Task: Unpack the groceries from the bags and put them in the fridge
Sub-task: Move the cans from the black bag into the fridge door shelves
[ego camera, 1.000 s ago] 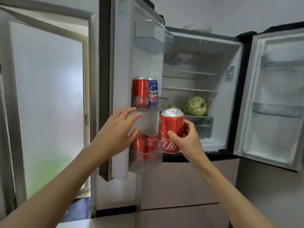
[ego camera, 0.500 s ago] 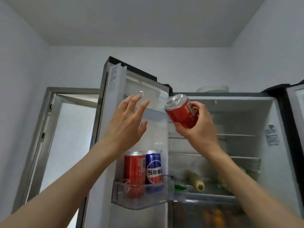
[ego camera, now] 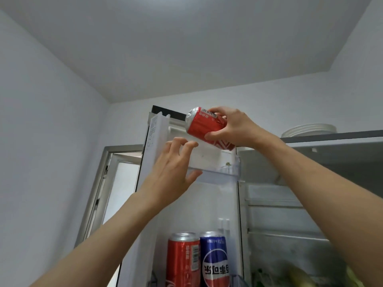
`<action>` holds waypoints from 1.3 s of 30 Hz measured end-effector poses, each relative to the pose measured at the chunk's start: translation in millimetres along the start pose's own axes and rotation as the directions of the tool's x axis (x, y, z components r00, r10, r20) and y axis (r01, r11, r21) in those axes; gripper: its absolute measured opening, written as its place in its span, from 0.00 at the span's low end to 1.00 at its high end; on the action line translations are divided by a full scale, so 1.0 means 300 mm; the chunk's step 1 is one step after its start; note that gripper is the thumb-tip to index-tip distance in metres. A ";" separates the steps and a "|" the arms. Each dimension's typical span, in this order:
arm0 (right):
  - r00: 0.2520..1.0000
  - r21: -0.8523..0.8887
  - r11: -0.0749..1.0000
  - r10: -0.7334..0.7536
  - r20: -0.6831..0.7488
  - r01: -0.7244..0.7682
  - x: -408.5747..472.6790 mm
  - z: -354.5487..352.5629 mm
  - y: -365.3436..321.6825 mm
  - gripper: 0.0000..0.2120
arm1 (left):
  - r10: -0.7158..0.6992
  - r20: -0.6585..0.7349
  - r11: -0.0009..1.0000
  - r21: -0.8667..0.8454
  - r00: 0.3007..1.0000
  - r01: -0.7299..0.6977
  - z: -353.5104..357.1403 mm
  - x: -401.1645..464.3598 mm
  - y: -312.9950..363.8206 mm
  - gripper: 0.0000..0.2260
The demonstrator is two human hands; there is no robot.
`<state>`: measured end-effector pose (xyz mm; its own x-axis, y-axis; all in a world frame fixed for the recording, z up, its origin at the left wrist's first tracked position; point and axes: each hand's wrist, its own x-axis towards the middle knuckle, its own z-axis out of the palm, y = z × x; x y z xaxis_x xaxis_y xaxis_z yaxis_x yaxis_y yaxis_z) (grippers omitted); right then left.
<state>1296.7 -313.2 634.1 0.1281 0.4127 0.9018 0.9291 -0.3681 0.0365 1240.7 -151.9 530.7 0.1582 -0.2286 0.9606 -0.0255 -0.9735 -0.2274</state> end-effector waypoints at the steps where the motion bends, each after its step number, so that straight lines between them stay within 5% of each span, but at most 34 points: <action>1: 0.998 0.044 0.999 0.023 0.065 -0.026 0.012 0.007 0.004 0.32 | -0.001 -0.002 1.000 -0.011 1.000 0.001 -0.001 0.001 -0.001 0.27; 9: 0.851 0.185 0.946 0.141 0.506 -0.267 0.053 0.058 0.070 0.14 | 0.005 -0.068 0.999 -0.032 0.998 -0.008 0.004 0.001 -0.019 0.28; 12: 0.809 0.191 0.933 0.149 0.569 -0.306 0.057 0.073 0.086 0.14 | 0.000 -0.068 1.000 -0.025 0.998 -0.001 0.010 0.004 -0.024 0.28; 18: 0.881 0.193 0.954 0.118 0.459 -0.228 0.017 0.082 0.068 0.12 | -0.051 -0.049 0.998 -0.050 0.997 0.049 0.008 0.002 -0.016 0.29; 22: 0.993 0.104 0.991 0.069 0.095 -0.079 -0.057 0.136 0.050 0.15 | -0.077 -0.084 0.994 -0.089 0.993 0.069 0.018 -0.020 -0.009 0.28; 27: 0.979 -0.118 0.991 -0.089 -0.185 0.067 -0.207 0.237 0.064 0.20 | -0.105 -0.123 0.987 -0.131 0.987 0.089 0.031 -0.091 0.022 0.27; 34: 0.971 -0.275 0.951 -0.186 -0.149 0.140 -0.454 0.331 0.039 0.27 | -0.174 -0.035 0.985 0.016 0.984 0.174 0.020 -0.309 0.013 0.28; 39: 0.988 -0.234 0.961 -0.133 0.084 0.149 -0.648 0.440 -0.076 0.25 | -0.356 0.053 0.918 -0.166 0.933 0.360 -0.002 -0.519 -0.013 0.29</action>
<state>1296.5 -275.1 400.9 0.0321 0.5268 0.8494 0.8306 -0.4867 0.2704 1215.5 -112.4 382.2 0.2094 0.1338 0.9686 -0.1307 -0.9779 0.1633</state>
